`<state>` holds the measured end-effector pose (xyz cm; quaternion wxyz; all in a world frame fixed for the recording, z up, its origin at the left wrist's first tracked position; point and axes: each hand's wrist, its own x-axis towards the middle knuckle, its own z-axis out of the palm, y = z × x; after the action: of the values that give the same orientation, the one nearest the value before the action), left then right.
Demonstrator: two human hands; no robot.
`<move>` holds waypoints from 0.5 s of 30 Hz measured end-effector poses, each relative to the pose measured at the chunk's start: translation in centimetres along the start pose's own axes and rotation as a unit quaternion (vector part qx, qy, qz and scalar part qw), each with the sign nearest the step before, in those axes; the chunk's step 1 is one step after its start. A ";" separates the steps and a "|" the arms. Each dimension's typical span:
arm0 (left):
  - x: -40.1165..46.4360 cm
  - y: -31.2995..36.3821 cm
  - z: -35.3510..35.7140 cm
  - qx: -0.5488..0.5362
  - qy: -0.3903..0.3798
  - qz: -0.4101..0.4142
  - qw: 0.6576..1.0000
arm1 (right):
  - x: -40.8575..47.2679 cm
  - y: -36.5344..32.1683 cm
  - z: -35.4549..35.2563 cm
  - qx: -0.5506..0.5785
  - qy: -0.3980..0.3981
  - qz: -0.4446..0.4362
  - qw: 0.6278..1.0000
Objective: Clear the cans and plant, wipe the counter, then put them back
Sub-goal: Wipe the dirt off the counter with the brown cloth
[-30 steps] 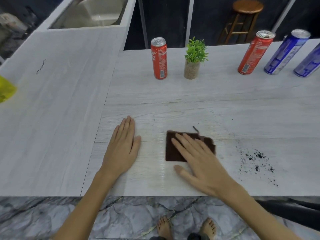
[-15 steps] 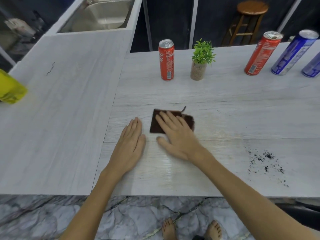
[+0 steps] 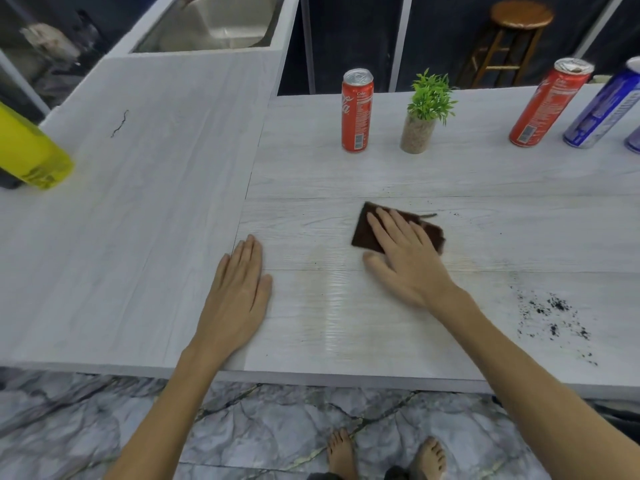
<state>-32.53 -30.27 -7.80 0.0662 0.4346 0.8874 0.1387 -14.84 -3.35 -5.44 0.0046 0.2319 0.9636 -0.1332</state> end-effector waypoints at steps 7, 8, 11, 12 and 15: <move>0.1 -0.2 -0.1 0.003 -0.006 0.002 1.000 | -1.6 -9.3 2.8 -0.022 -0.023 -0.139 0.990; 0.1 -0.2 0.0 0.002 -0.007 0.003 1.000 | -3.8 -9.7 3.2 -0.010 -0.031 -0.162 0.986; 0.1 -0.5 0.1 -0.001 -0.005 0.007 1.000 | -10.4 -7.8 3.5 0.023 -0.045 -0.186 0.981; 0.1 -0.6 0.2 -0.001 -0.003 0.007 1.000 | -11.7 -6.3 3.3 0.028 -0.042 -0.181 0.982; 0.1 -0.5 0.4 -0.007 0.002 0.005 1.000 | -11.4 -2.3 1.9 0.018 -0.027 -0.116 0.993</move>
<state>-32.88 -30.46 -8.30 0.0666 0.4385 0.8843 0.1459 -5.76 -10.90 -5.86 0.0113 0.1150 0.9809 -0.1566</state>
